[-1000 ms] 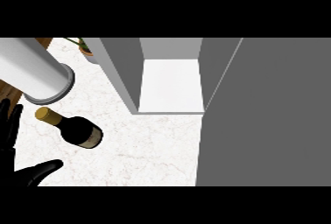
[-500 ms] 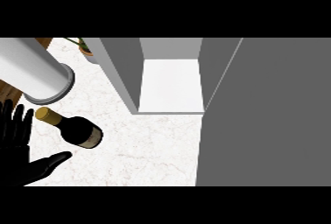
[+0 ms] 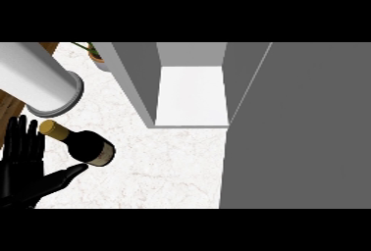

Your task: Pick up the wine, place it into the cabinet and close the cabinet

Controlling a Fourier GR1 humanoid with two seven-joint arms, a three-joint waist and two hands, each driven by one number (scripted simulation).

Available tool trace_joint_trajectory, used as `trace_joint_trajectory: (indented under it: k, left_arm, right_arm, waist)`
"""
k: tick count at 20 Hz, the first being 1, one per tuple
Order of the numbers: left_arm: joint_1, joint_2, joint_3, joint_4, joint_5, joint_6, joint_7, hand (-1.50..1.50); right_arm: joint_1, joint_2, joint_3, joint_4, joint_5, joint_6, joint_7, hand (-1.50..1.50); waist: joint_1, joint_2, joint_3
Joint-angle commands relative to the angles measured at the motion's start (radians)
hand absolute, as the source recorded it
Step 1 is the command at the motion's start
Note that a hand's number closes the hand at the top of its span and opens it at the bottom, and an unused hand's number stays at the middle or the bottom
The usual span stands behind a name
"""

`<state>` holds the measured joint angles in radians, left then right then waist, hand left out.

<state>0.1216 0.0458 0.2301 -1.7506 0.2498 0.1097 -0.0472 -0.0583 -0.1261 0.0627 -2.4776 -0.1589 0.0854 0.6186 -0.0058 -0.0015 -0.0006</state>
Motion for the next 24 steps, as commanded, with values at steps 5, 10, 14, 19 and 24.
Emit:
trace_joint_trajectory:
  k: [5,10,14,19,24]
  left_arm:
    - [-0.044,0.009,0.018,0.157,0.001,-0.046,-0.093,-1.5]
    - [-0.067,0.019,0.024,0.243,0.023,-0.099,-0.132,-1.5]
    - [-0.049,0.039,0.061,0.32,0.049,-0.16,-0.219,-1.5]
    - [-0.068,0.04,0.067,0.39,0.036,-0.159,-0.264,-1.5]
    - [-0.145,0.048,0.067,0.492,0.025,-0.155,-0.294,-1.5]
  right_arm:
    - [0.002,0.01,-0.001,-0.148,-0.044,-0.027,0.098,-1.5]
    - [0.025,-0.002,-0.056,-0.152,-0.106,0.002,0.078,-1.5]
    - [-0.052,0.003,-0.038,-0.13,-0.08,-0.027,0.119,-1.5]
    - [0.021,0.031,0.008,-0.189,-0.037,-0.021,0.105,-1.5]
    - [0.044,0.03,0.01,-0.173,-0.044,-0.002,0.094,-1.5]
  waist:
    - [0.001,0.0,0.0]
    - [-0.003,0.0,0.0]
    - [0.003,0.001,0.0]
    - [-0.001,0.0,0.0]
    - [-0.002,0.001,0.0]
